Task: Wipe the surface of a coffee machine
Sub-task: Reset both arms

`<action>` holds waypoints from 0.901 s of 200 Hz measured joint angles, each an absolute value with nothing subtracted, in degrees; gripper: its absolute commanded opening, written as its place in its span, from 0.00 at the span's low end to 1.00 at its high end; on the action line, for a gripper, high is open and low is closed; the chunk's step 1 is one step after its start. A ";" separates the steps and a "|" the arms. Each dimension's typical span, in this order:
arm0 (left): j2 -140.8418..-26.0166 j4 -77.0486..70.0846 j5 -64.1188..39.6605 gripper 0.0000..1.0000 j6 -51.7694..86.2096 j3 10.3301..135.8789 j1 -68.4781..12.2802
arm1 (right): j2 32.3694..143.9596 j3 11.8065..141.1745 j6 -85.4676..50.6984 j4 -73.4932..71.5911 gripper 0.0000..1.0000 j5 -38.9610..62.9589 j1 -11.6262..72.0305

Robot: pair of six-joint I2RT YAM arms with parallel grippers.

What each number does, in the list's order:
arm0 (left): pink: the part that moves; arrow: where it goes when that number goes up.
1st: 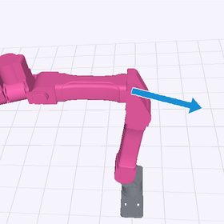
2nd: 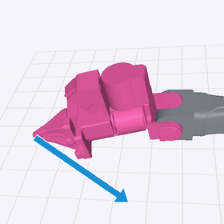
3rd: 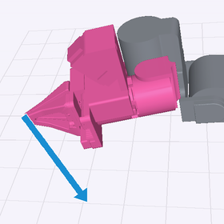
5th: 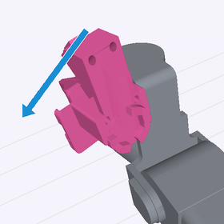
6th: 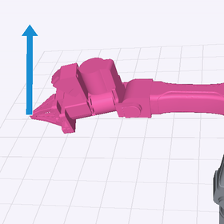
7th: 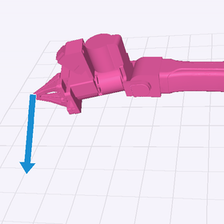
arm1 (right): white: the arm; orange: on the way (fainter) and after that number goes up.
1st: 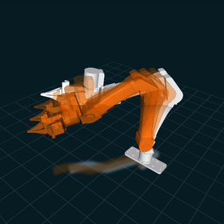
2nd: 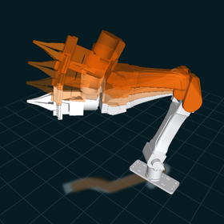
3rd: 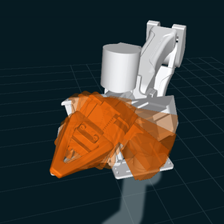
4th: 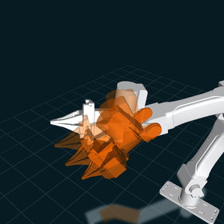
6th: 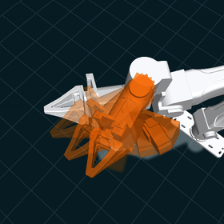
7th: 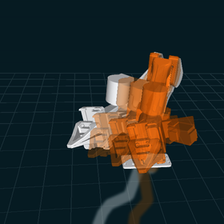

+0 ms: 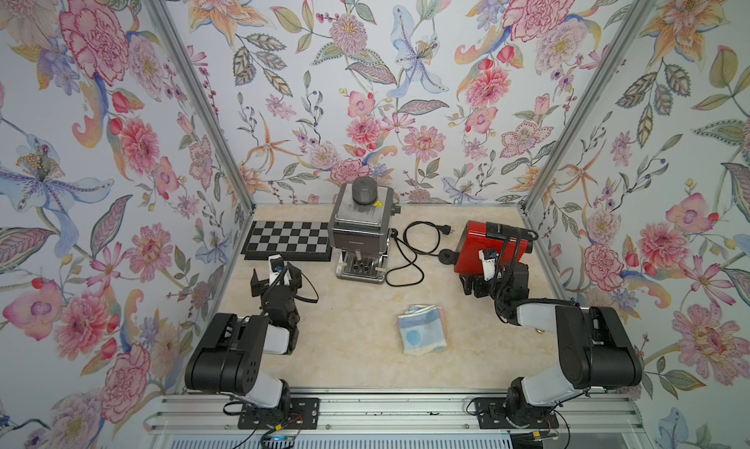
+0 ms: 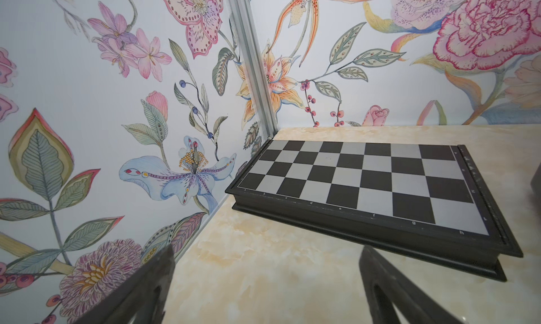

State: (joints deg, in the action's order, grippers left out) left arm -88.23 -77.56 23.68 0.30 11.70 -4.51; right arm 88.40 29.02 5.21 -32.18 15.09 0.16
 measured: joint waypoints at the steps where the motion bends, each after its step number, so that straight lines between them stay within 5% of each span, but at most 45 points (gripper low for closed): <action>1: -88.38 -77.84 23.44 0.99 0.34 11.51 -4.45 | 88.40 28.99 5.19 -32.27 1.00 15.09 0.12; 180: -89.06 -81.14 19.86 0.99 0.40 10.37 -4.23 | 88.20 16.40 2.13 -60.49 1.00 -0.05 1.48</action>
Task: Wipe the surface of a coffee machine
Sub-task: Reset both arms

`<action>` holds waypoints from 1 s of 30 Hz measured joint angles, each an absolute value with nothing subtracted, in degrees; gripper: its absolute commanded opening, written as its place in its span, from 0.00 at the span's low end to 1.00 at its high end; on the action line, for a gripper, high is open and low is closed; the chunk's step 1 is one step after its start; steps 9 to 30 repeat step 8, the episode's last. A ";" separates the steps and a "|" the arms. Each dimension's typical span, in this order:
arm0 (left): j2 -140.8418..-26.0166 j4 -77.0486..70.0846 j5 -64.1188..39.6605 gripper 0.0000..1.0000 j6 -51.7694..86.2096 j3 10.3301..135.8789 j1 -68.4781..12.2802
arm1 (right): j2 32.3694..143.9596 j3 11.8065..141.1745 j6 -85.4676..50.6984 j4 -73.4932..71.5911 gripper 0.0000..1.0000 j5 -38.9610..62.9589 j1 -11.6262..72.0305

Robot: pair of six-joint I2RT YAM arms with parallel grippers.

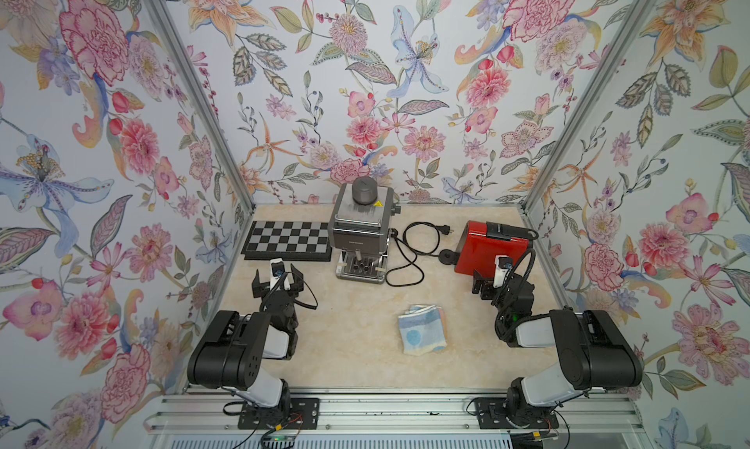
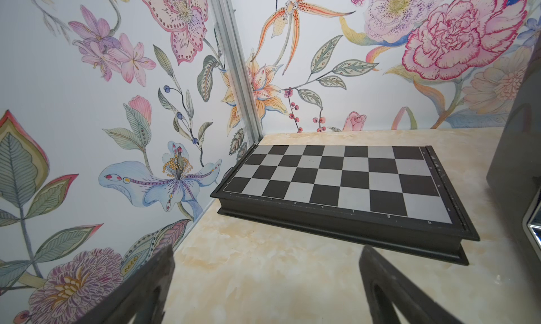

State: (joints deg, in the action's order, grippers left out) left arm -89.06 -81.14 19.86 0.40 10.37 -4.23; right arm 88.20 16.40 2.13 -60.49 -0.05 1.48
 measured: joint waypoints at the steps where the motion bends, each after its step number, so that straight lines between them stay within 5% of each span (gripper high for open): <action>1: -89.06 -81.14 19.86 0.99 0.40 10.37 -4.23 | 88.20 16.40 2.13 -60.69 1.00 -0.10 1.48; 30: -89.06 -81.17 19.84 0.99 0.40 10.37 -4.23 | 88.20 16.40 2.13 -61.21 1.00 -0.49 1.48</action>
